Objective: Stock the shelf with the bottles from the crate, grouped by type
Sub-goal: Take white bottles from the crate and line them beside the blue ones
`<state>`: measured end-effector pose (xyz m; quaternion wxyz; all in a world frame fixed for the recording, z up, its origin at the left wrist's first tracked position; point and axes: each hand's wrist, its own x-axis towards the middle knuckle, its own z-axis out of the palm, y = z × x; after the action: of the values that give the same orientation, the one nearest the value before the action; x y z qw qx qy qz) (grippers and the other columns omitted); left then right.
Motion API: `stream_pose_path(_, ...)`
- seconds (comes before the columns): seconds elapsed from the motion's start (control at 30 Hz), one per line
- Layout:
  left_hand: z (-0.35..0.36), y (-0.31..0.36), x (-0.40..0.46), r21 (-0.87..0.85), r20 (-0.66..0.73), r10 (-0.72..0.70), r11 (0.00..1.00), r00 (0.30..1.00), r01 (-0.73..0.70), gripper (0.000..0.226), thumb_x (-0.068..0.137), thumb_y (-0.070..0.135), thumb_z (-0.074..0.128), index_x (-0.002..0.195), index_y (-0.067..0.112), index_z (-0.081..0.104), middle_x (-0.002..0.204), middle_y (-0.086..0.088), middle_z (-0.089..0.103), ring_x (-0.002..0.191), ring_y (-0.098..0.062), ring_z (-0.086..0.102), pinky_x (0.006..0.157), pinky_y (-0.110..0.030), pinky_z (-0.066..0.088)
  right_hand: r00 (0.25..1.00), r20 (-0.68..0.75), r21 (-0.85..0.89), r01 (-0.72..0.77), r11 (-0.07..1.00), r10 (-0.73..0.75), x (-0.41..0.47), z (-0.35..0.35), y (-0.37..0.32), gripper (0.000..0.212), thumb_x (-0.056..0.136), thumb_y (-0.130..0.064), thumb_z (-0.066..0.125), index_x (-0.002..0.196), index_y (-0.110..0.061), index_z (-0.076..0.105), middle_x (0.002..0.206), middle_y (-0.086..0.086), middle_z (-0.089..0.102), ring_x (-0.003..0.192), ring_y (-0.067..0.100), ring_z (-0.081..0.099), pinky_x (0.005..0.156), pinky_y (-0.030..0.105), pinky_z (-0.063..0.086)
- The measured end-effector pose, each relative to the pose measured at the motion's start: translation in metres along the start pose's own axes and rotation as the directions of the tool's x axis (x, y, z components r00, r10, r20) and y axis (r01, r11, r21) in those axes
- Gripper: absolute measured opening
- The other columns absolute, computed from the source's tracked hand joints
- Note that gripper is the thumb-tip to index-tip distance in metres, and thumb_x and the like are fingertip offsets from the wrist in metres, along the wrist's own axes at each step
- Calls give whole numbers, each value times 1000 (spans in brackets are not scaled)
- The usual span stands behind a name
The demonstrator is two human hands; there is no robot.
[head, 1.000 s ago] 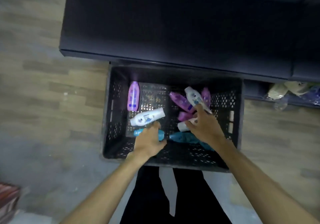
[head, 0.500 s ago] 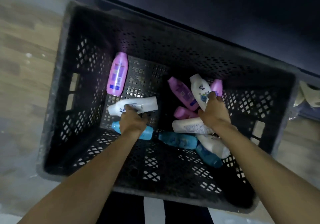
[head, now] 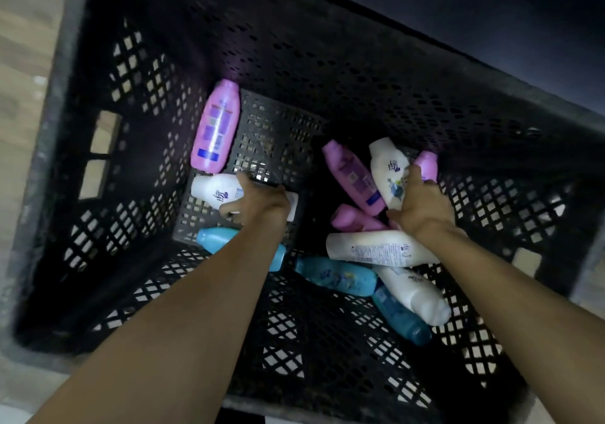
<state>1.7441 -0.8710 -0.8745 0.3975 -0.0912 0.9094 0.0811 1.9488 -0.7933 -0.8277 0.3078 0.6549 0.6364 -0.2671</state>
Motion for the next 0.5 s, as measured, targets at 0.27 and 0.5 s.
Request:
stream_pose_path(0.27, -5, -35, -7, 80, 95, 130, 987, 987, -138, 88, 78, 23, 76, 136, 51, 16, 136, -18, 10, 118, -40, 36, 95, -45, 47, 999, -26, -77, -31, 997, 29, 4, 3, -3, 87, 73, -33, 84, 137, -9, 31, 126, 20, 50, 107, 42, 59, 81, 42, 49)
stream_pose_path(0.5, -6, -39, -11, 4, 72, 144, 990, 987, -144, 124, 69, 23, 84, 143, 57, -9, 143, -18, 6, 123, -41, 37, 97, -49, 46, 978, -129, -178, 137, 975, -161, -9, 4, -19, 82, 78, -44, 79, 135, -7, 33, 133, 15, 46, 109, 38, 60, 76, 41, 48)
